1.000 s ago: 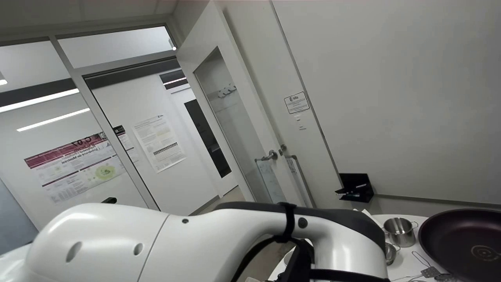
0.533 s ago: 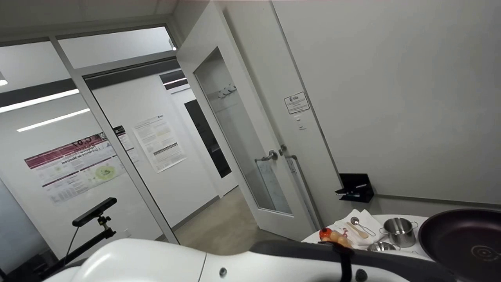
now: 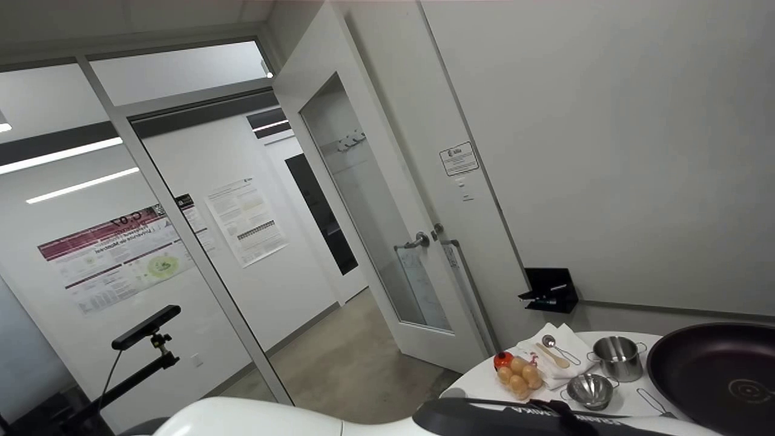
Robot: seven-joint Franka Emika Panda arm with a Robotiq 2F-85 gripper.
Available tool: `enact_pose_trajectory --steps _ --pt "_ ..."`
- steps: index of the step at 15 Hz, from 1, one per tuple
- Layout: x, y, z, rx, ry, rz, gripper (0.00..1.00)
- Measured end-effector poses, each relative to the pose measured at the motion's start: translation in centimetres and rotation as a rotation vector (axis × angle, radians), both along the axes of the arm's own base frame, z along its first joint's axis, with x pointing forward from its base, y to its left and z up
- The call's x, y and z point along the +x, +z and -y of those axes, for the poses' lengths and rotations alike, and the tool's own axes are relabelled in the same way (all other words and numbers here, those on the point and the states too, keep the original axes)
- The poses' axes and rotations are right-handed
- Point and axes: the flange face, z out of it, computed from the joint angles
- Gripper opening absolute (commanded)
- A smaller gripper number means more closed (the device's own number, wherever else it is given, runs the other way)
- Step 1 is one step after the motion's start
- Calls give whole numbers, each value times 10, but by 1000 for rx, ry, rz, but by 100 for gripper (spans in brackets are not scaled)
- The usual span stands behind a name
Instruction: Pick up the jug and pour its contents in the red bowl
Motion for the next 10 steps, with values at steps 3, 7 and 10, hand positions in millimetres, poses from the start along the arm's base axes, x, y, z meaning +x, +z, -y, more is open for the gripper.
enact_pose_trajectory --steps 3,7,10 --pt "2 0 1 28 -6 -10 7" --pt "2 -3 8 74 -21 -23 7" --pt "1 -6 13 94 -37 -32 7"
